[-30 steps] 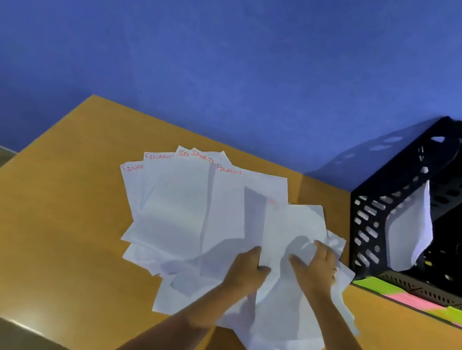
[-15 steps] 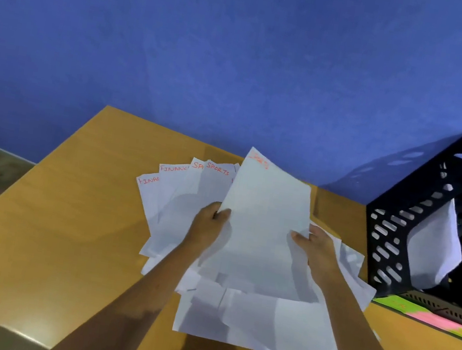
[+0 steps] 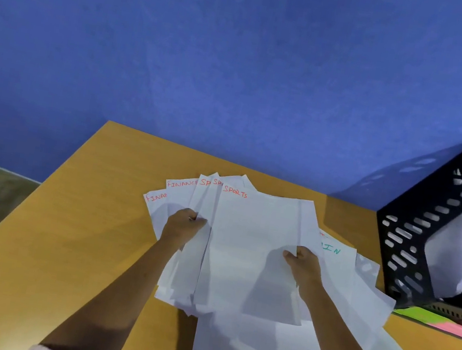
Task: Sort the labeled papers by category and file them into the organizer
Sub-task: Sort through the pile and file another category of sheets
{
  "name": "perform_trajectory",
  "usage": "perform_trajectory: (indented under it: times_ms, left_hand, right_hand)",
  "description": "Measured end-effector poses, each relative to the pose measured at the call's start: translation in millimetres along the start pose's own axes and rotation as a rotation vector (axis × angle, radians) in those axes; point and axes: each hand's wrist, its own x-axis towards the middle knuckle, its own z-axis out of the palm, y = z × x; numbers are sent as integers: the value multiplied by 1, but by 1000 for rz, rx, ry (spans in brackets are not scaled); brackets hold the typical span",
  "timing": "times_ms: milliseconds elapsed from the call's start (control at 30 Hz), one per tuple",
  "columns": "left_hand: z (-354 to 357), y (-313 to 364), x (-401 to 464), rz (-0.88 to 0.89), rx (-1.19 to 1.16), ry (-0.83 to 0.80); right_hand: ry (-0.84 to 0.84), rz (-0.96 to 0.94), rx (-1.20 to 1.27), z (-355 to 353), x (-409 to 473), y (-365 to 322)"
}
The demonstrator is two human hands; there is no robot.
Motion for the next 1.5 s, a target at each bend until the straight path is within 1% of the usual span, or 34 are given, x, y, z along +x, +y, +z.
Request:
perform_trajectory:
  times_ms: [67, 133, 200, 267, 333, 433, 500, 600, 667, 733, 833, 900, 1033, 1100, 1167, 1233, 1267, 1333, 1367, 1400, 1467, 1500]
  left_hand:
    - [3, -1, -1, 19, 99, 13]
    - [5, -1, -3, 30, 242, 105]
    - [7, -1, -4, 38, 311, 196]
    - [10, -4, 0, 83, 238, 202]
    - [10, -4, 1, 78, 82, 187]
    - [9, -3, 0, 90, -37, 207]
    - [7, -2, -4, 164, -74, 251]
    - [2, -2, -7, 308, -68, 354]
    - [-3, 0, -7, 353, -88, 392]
    - [-12, 0, -5, 360, -130, 426]
    - [-35, 8, -2, 406, -221, 506]
    - [-57, 20, -3, 503, -253, 560]
    - [-106, 52, -2, 680, -232, 689]
    - [-129, 68, -5, 695, -265, 775]
    - [-149, 78, -8, 641, -365, 822]
    - [-156, 83, -8, 583, -516, 768]
    - [-154, 84, -6, 545, -574, 701]
    - [-134, 82, -4, 419, -632, 506]
    - [-118, 79, -5, 366, -588, 411]
    - [-98, 75, -4, 337, -496, 345]
    - [-53, 61, -10, 266, -299, 260]
    - [-32, 54, -16, 214, -246, 201]
  right_hand:
    - [6, -11, -3, 1, 0, 1]
    - [14, -16, -16, 2, -1, 0]
    - [22, -12, -15, 3, -1, 0]
    - [27, -2, -2, 3, -1, 0]
    - [26, 7, -2, 3, -1, -1]
    - [30, 7, 9, 3, -1, -1]
    - [31, 6, 7, 3, -2, -1]
    - [41, 7, 14, 3, -3, -1]
    - [37, 7, 5, 2, -3, -1]
    - [27, 10, -3, 2, -4, -2]
    - [43, 12, -33, 3, -3, -4]
    - [45, 2, -36, 3, -5, -5]
    - [44, -5, -50, 3, -4, -4]
    - [39, -10, -55, 2, -5, -5]
    - [35, -11, -60, 1, -5, -5]
    - [32, -14, -78, 1, -5, -5]
    - [33, -18, -86, 1, -5, -5]
    - [22, -29, -57, -1, -5, -6]
    - [3, -26, -1, -3, -6, -7]
    - [-31, -8, 93, -6, -7, -8]
    - [-120, 41, 381, -12, -13, -12]
    - [-148, 79, 542, -14, -16, -15]
